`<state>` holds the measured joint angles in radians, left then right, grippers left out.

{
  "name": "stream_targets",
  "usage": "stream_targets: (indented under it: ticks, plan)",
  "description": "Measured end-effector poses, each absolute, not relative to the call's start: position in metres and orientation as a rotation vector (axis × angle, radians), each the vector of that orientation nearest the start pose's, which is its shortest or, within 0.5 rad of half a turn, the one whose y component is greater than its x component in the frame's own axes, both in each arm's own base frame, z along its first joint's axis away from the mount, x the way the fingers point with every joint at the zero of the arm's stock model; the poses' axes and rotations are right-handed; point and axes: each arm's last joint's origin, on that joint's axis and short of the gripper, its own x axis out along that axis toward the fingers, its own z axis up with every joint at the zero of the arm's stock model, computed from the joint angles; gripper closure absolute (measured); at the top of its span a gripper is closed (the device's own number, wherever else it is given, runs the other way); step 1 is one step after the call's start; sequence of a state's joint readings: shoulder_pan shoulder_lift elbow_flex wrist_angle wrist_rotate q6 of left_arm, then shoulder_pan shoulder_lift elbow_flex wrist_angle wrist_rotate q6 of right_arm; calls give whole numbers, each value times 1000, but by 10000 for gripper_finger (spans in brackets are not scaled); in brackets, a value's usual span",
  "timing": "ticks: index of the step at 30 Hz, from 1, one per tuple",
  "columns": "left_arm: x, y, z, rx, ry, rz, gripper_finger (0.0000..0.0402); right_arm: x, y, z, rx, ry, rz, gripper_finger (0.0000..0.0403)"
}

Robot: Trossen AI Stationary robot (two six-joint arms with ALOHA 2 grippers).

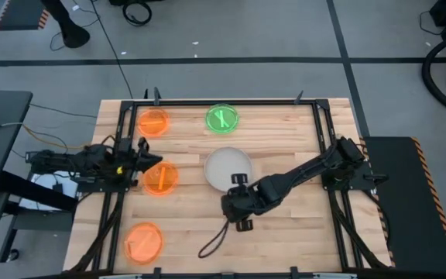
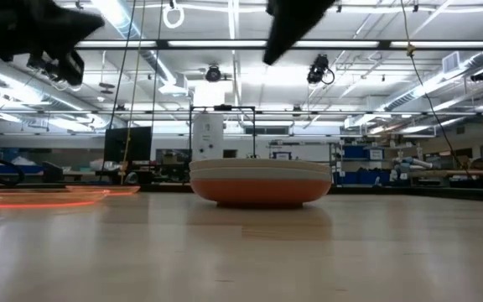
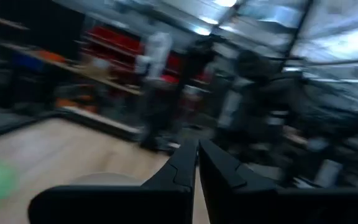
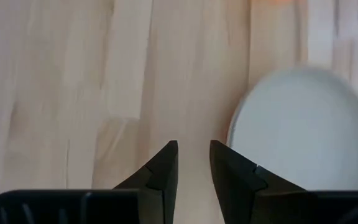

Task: Stack plastic plates
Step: Stack the middle orange plate on top of the top orange plate

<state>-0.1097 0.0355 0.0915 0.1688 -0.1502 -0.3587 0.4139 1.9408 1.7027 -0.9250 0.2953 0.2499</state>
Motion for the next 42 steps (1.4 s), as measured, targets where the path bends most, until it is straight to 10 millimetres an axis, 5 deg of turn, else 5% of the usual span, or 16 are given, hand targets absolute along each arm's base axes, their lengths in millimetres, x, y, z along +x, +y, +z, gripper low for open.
stream_targets:
  ticks: [10,18,26,34,38,42]
  plan:
    - [129,-37,217,-375,-55,-116,395,347,155,264,-273,1167,-327,300]
    - [169,-75,241,-236,389,4,391,334,138,269,-296,1214,-508,293]
    - [184,-98,229,-430,698,160,324,324,133,277,-297,1195,-613,276]
    - [189,-114,222,-602,840,162,228,316,139,263,-340,1227,-621,276]
    - [200,-145,233,-506,948,161,224,312,141,259,-350,1244,-641,275]
    - [209,-159,229,-267,1102,347,224,311,140,259,-346,1224,-665,276]
